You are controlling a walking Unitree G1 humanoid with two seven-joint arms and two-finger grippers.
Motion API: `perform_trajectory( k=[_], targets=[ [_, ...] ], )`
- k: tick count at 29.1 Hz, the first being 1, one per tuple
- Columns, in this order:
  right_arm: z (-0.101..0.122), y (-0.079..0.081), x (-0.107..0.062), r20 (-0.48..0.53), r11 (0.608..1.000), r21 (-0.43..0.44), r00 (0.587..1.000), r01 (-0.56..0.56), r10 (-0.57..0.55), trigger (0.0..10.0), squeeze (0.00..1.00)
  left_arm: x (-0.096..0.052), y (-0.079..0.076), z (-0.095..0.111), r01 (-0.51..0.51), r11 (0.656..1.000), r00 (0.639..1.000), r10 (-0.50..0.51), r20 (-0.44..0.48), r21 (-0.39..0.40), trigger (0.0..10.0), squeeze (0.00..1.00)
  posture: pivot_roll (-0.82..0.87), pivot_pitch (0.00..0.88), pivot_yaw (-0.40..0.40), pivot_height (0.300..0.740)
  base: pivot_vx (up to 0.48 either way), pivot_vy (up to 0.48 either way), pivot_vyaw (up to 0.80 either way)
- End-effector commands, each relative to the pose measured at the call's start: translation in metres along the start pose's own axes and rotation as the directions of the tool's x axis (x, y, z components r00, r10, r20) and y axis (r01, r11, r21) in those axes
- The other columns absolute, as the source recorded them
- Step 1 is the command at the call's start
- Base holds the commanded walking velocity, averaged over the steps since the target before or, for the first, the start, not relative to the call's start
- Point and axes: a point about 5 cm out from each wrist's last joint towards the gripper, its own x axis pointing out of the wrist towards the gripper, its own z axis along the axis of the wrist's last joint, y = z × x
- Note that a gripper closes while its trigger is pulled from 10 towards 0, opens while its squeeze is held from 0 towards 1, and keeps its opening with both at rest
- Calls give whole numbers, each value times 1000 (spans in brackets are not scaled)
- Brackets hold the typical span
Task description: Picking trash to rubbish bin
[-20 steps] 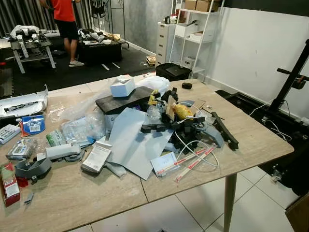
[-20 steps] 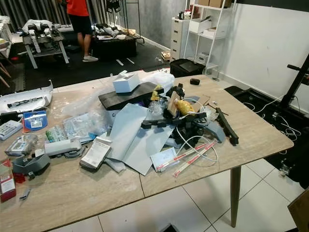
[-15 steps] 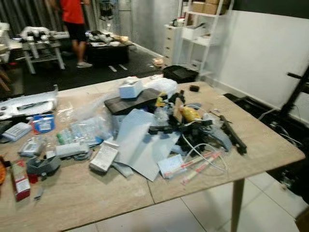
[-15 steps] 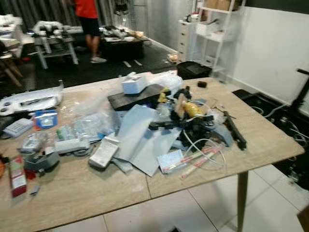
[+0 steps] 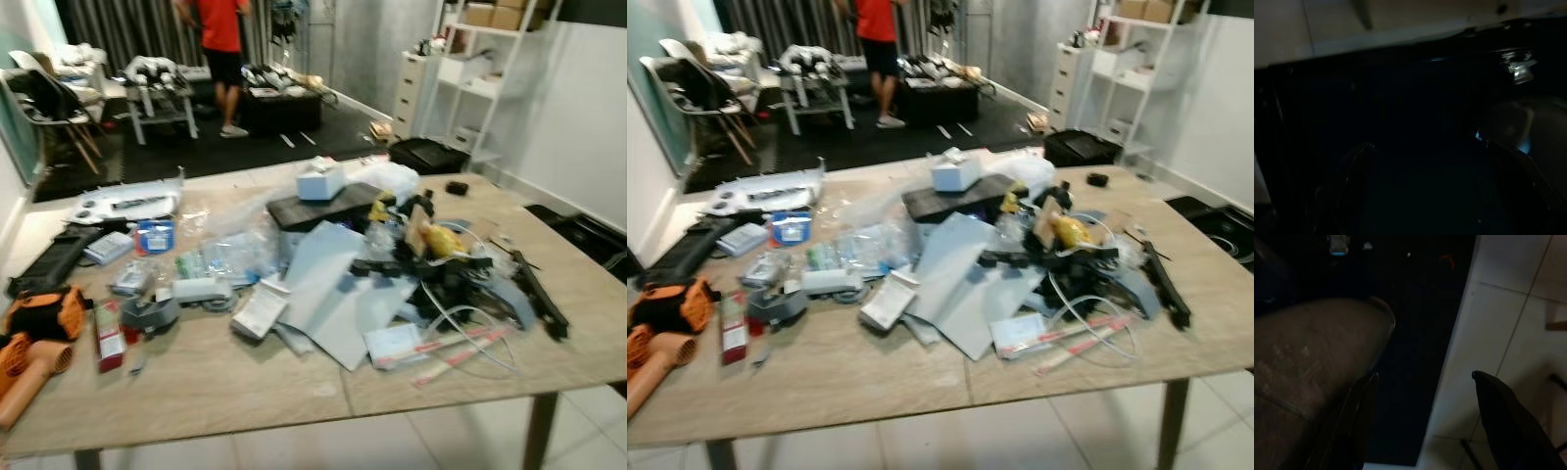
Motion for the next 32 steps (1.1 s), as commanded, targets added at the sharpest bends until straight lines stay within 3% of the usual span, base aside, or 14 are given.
perform_trajectory(
  k=[1, 7, 10, 13, 14, 15, 16, 18, 21, 24, 27, 29, 30, 32],
  targets=[
    [-1, 11, 1, -3, 999, -6, 999, -39, 39, 10000, 0, 0, 6, -2, -20, 1000, 1000, 20, -13, -11, 10000, 0, -101, 90, 11, 740, 0, 0, 775],
    [-2, 9, 1, -7, 1000, 13, 1000, -20, 20, 10000, 0, -1, 11, 0, -56, 997, 998, 56, 0, -61, 10000, 0, -101, 90, 11, 740, 0, 0, 745],
    [-2, 7, 1, -7, 1000, 18, 1000, -5, 5, 10000, 0, -2, 30, 12, -158, 970, 984, 169, 47, -185, 10000, 0, -101, 90, 11, 740, 0, 0, 0],
    [-2, 7, 1, -7, 1000, 18, 1000, -5, 5, 10000, 0, -2, 30, 12, -158, 970, 984, 169, 47, -185, 10000, 0, -101, 90, 11, 740, 0, 0, 0],
    [-2, 7, 1, -7, 1000, 16, 1000, -6, 7, 10000, 0, -3, 41, 23, -197, 943, 970, 227, 88, -269, 10000, 0, -103, 91, 7, 740, 0, 0, 0],
    [-2, 6, 1, -9, 1000, 14, 1000, -7, 8, 10000, 0, -7, 61, 39, -259, 898, 935, 326, 143, -357, 10000, 0, -99, 93, 5, 740, 0, 0, 0],
    [-2, 6, 1, -9, 1000, 14, 1000, -7, 8, 10000, 0, -7, 61, 39, -259, 898, 935, 326, 143, -357, 10000, 0, -99, 93, 5, 740, 0, 0, 0],
    [-3, 6, 1, -11, 1000, 8, 1000, -10, 10, 10000, 0, -18, 96, 63, -351, 804, 852, 487, 192, -479, 10000, 0, -99, 93, 5, 740, 0, 0, 0],
    [-2, 7, 1, -10, 1000, 6, 1000, -11, 12, 10000, 0, -24, 112, 74, -362, 755, 811, 544, 214, -546, 10000, 0, -86, 94, 0, 740, 0, 0, 0],
    [1, 8, 1, -1, 1000, 10, 1000, -16, 16, 10000, 0, -47, 141, 128, -90, 664, 699, 573, 428, -742, 10000, 0, -86, 97, 4, 740, 0, 0, 0],
    [1, 9, 2, 1, 1000, 11, 1000, -16, 16, 10000, 0, -54, 147, 142, -24, 658, 657, 577, 484, -752, 10000, 0, -86, 98, 6, 740, 0, 0, 0],
    [1, 9, 2, 2, 1000, 13, 1000, -17, 17, 10000, 0, -70, 161, 164, 71, 639, 564, 607, 560, -766, 10000, 0, -86, 98, 6, 740, 0, 0, 0],
    [1, 9, 2, 2, 1000, 13, 1000, -17, 17, 10000, 0, -70, 161, 164, 71, 639, 564, 607, 560, -766, 10000, 0, -86, 98, 6, 740, 0, 0, 0],
    [0, 10, 2, 0, 1000, 16, 1000, -19, 19, 10000, 0, -90, 175, 186, 126, 634, 457, 646, 612, -763, 10000, 0, -88, 97, 5, 740, 0, 0, 0]
  ],
)
